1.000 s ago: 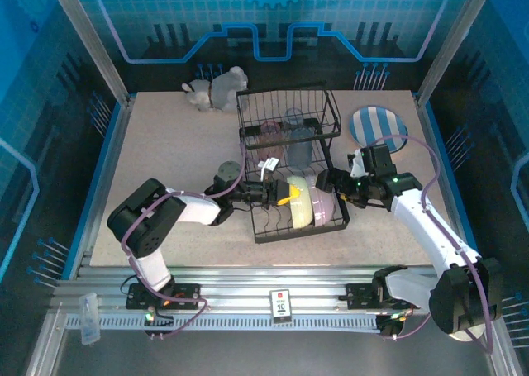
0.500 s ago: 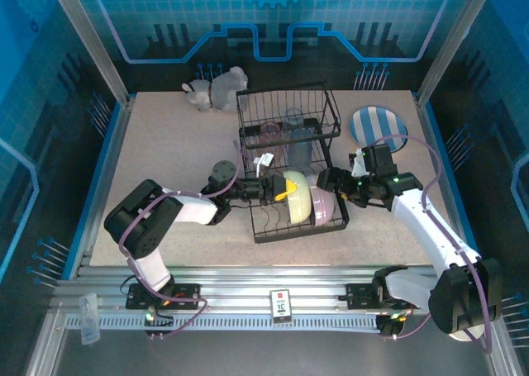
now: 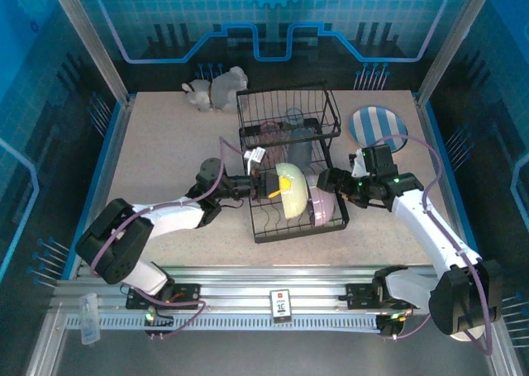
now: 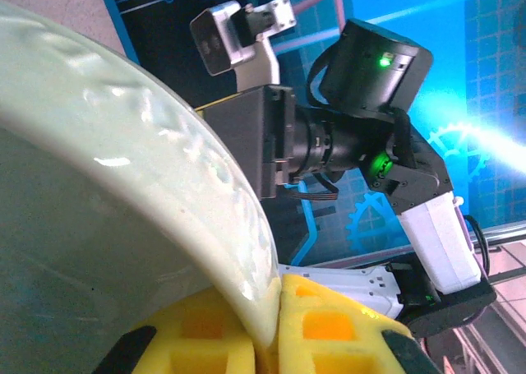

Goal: Unload the mixed dishes from the dish rack

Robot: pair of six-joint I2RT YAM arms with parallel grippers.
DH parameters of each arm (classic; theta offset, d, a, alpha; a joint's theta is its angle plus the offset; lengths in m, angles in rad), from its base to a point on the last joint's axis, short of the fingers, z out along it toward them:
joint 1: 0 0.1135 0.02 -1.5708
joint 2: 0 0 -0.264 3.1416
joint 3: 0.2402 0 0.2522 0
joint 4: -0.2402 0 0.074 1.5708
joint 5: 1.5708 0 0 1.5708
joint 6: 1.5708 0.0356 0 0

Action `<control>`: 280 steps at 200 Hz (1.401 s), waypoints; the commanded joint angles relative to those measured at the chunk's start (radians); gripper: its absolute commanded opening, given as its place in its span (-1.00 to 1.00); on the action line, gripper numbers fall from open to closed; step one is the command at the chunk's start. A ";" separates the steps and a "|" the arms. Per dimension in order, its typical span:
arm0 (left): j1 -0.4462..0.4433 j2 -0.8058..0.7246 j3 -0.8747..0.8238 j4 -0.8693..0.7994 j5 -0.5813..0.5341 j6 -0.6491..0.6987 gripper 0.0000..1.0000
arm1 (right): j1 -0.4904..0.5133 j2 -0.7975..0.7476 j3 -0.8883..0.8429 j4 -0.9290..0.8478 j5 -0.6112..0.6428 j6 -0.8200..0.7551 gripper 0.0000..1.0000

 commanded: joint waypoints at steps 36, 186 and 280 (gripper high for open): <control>0.017 -0.195 0.014 -0.214 -0.023 0.194 -1.00 | -0.007 -0.013 0.005 -0.090 0.017 -0.028 0.98; -0.043 -0.458 0.342 -1.202 -0.104 0.834 -1.00 | -0.010 -0.039 0.191 -0.192 0.017 -0.049 1.00; -0.315 -0.255 0.807 -1.894 -0.532 1.490 -1.00 | -0.009 -0.009 0.510 -0.385 -0.057 -0.097 1.00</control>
